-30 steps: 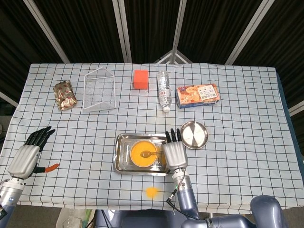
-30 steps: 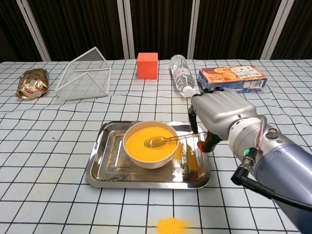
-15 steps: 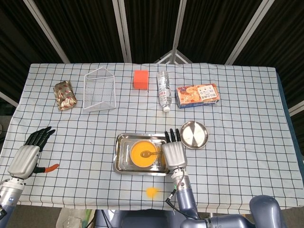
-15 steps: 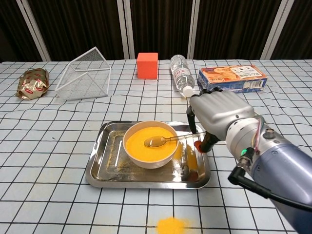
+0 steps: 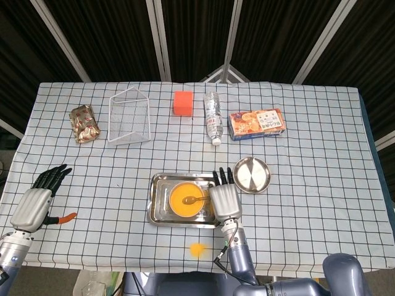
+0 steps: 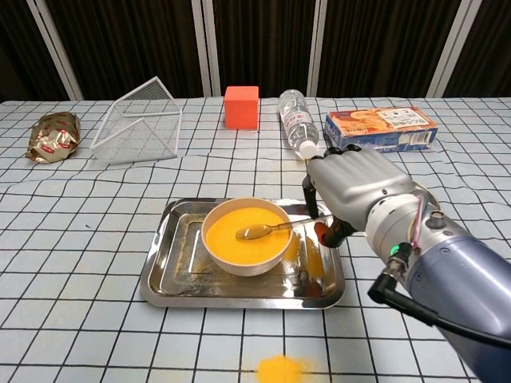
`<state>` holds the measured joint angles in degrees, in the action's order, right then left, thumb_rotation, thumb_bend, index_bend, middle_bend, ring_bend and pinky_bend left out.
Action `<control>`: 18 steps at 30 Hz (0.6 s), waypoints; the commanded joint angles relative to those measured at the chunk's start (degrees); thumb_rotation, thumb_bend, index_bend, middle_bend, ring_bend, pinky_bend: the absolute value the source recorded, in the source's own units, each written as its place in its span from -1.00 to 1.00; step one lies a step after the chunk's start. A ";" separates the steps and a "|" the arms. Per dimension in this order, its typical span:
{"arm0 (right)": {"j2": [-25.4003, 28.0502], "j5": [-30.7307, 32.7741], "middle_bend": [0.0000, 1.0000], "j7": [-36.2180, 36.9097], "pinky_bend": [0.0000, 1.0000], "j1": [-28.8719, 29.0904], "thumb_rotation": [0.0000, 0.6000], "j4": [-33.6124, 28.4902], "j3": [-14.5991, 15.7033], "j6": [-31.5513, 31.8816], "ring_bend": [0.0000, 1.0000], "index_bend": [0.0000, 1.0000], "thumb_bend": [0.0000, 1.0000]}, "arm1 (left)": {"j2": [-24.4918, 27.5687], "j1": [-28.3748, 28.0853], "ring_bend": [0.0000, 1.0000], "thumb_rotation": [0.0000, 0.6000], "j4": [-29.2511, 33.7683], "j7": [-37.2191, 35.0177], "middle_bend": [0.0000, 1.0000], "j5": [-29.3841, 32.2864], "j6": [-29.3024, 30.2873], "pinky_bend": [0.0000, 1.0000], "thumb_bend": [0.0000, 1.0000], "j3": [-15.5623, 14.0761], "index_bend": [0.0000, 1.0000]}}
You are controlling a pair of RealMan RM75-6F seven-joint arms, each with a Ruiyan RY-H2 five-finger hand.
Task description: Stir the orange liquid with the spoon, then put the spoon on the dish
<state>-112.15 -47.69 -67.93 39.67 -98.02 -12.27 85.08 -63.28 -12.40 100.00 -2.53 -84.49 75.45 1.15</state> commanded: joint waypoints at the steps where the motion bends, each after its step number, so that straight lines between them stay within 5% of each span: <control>1: -0.05 -0.03 -0.70 -0.13 -1.00 0.08 1.00 -0.16 -0.10 0.09 -1.00 0.06 0.09 | -0.01 -0.01 -1.00 1.00 0.01 0.00 -1.00 0.01 0.00 -0.96 -1.00 0.01 -1.00; 18: 0.27 -1.75 -0.63 0.55 -1.00 -0.24 1.00 -0.45 1.39 0.36 -1.00 0.13 0.12 | 0.03 -0.06 -1.00 1.00 0.03 -0.01 -1.00 0.08 -0.13 -0.96 -1.00 0.01 -1.00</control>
<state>-111.95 -49.01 -67.79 39.53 -98.54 -11.18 85.56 -63.24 -12.45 100.03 -2.55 -84.41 75.31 1.16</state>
